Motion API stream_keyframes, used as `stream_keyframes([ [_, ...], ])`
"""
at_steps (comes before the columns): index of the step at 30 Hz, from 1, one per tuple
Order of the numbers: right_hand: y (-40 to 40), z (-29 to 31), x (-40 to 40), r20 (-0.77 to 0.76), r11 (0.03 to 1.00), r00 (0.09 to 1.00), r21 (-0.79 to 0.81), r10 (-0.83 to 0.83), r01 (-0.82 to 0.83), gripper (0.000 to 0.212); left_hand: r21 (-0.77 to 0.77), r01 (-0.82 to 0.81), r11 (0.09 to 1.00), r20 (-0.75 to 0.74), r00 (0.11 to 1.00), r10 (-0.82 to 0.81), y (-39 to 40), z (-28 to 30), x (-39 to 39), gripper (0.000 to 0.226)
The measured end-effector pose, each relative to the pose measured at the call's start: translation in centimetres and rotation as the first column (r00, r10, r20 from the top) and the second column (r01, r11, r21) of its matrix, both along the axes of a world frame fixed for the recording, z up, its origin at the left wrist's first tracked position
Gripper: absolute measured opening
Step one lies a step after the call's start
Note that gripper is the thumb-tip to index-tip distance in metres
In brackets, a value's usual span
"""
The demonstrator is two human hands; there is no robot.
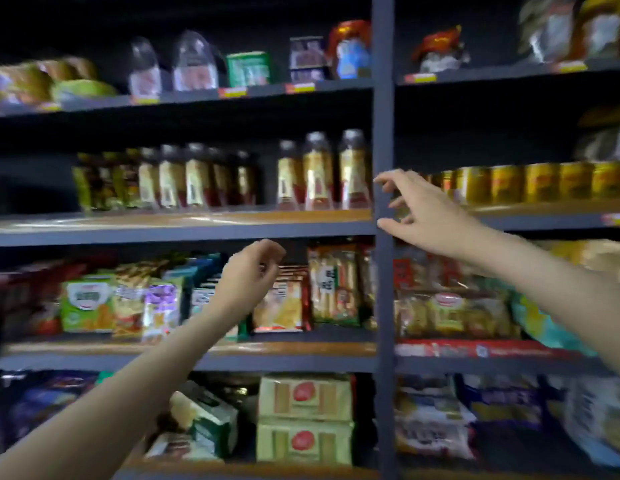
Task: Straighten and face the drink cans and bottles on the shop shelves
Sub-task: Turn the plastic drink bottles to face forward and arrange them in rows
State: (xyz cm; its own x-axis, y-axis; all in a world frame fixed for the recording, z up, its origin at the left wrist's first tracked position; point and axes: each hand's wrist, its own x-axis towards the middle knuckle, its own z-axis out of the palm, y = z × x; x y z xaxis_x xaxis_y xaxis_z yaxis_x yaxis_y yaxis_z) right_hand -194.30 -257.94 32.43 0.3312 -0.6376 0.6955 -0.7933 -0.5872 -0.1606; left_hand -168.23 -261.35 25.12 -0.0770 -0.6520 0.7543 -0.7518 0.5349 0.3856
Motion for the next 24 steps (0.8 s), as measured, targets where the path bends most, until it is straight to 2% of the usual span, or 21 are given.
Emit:
stream_keyframes([
  [3,-1.9,1.6,8.5,-0.028,0.999,0.999,-0.011,0.044,-0.045,0.058,-0.048,-0.05,0.998,0.047,0.998,0.052,-1.2,1.8,8.3,0.023],
  [6,-5.0,2.6,15.4,0.053,0.996,0.995,0.014,0.083,-0.084,0.061,-0.066,-0.089,0.994,0.153,0.983,0.098,-2.7,3.8,14.2,0.024],
  [9,-7.8,3.5,19.8,-0.019,0.994,0.999,0.099,0.046,-0.044,0.063,-0.154,-0.084,0.985,0.149,0.983,0.107,-5.0,7.2,17.6,0.022],
  [12,-11.2,4.4,21.8,-0.065,0.992,0.998,0.126,0.024,-0.016,0.067,-0.21,-0.093,0.973,0.147,0.981,0.125,-8.2,9.6,19.3,0.025],
  [16,-16.3,5.7,23.3,-0.084,0.987,0.996,0.156,-0.012,0.025,0.075,-0.223,-0.157,0.962,0.257,0.942,0.213,-12.9,10.2,21.6,0.037],
  [21,-24.2,8.9,24.8,-0.146,0.991,0.986,0.097,-0.082,0.097,0.079,-0.203,-0.28,0.938,0.248,0.912,0.326,-18.0,11.7,23.6,0.056],
  [24,-29.7,10.6,26.0,-0.186,0.977,0.975,0.155,-0.118,0.148,0.093,-0.158,-0.315,0.936,0.271,0.898,0.347,-21.2,11.9,23.8,0.065],
])
